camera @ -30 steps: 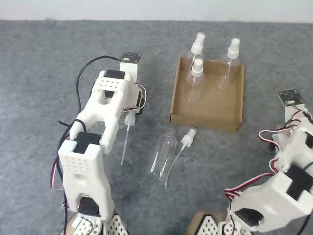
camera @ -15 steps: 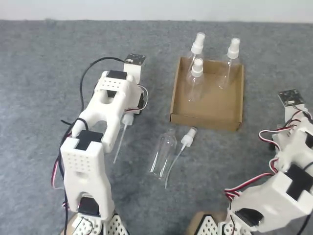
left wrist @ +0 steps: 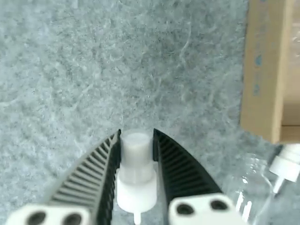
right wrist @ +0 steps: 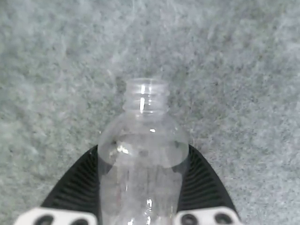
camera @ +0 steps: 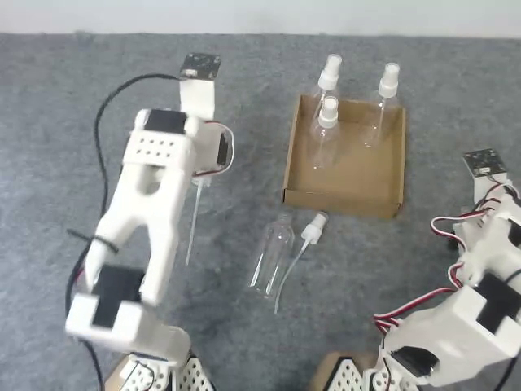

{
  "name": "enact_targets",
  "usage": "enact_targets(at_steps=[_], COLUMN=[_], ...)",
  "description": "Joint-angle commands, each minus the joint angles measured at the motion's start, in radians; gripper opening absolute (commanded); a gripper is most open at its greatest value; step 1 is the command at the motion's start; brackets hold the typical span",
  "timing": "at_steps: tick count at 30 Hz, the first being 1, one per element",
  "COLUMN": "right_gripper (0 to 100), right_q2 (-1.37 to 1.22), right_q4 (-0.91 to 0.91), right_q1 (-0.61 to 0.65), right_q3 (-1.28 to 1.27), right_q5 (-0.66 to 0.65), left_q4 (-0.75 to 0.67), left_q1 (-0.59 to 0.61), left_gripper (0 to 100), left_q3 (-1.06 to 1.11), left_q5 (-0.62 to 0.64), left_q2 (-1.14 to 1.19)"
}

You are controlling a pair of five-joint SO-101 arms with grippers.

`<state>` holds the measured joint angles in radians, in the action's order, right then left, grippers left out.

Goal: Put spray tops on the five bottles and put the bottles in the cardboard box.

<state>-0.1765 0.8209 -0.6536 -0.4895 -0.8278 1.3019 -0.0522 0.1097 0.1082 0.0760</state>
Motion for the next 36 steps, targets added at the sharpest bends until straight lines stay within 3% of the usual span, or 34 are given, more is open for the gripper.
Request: enact_targets(at_steps=[1,9,17,30,36], right_gripper=[1.0,2.3,23.2,26.3,26.3], right_q2=[0.01,0.01,0.013,0.001,-0.001], right_q4=[-0.001,0.001,0.067,0.493,0.532], right_q1=[-0.024,-0.024,-0.004,0.093,0.104], right_q3=[-0.009,-0.009,0.012,0.411,0.43], right_q5=[-0.017,-0.011,-0.011,-0.012,-0.017], left_q4=[-0.11,-0.328,-0.462,-0.497,-0.497], left_q1=[0.012,0.106,0.143,0.15,0.15], left_gripper=[1,1,1,1,1], left_q3=[0.183,0.544,0.76,0.806,0.806], left_q5=[0.015,-0.035,-0.054,-0.054,-0.054], left_q2=[-0.242,-0.526,-0.632,-0.629,-0.629])
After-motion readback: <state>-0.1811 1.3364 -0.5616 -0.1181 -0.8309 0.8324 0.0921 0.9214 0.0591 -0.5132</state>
